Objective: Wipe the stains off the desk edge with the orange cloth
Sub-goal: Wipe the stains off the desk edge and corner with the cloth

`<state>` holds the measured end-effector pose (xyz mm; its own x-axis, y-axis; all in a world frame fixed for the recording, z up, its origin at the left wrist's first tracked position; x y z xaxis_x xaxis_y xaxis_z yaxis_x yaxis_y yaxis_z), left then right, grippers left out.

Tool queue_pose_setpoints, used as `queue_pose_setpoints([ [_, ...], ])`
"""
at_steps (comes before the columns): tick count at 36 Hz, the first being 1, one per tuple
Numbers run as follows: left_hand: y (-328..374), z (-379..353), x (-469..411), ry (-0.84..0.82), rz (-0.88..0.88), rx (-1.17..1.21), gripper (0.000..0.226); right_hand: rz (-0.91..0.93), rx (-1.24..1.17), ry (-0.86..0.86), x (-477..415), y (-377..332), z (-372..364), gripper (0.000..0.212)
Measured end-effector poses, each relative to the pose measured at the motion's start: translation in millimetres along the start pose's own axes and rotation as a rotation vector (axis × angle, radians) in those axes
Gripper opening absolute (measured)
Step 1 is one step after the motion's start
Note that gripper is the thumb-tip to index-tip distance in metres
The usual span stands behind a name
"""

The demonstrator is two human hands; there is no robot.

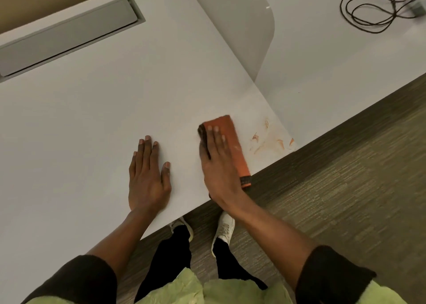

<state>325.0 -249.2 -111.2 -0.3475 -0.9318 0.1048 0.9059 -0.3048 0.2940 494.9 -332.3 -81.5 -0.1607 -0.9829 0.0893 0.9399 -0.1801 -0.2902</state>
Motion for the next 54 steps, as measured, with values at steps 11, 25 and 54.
queue_pose_setpoints([
  [11,-3.3,0.3,3.4,0.008,-0.008,0.014,0.067,-0.221,0.053,-0.024,-7.4,73.1,25.5,0.074],
  [25,-2.4,1.1,1.9,0.010,-0.006,-0.004,0.067,-0.057,-0.033,-0.058,54.9,20.0,-2.6,0.080],
  [54,-2.0,0.6,1.8,-0.010,0.003,-0.006,0.068,-0.251,0.078,0.051,12.3,160.2,64.8,0.095],
])
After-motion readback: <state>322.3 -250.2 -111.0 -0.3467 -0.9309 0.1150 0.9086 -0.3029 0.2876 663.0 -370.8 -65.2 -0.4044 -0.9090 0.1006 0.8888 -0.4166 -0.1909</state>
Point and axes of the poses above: each hand's wrist, its own x-axis away from the middle knuckle, its own z-axis out of the back of the hand, y = z × x, the point moved 7 cm from there along -x, towards the middle knuckle, and after that the axes turned 8 degrees about z, right-handed, at the moved point
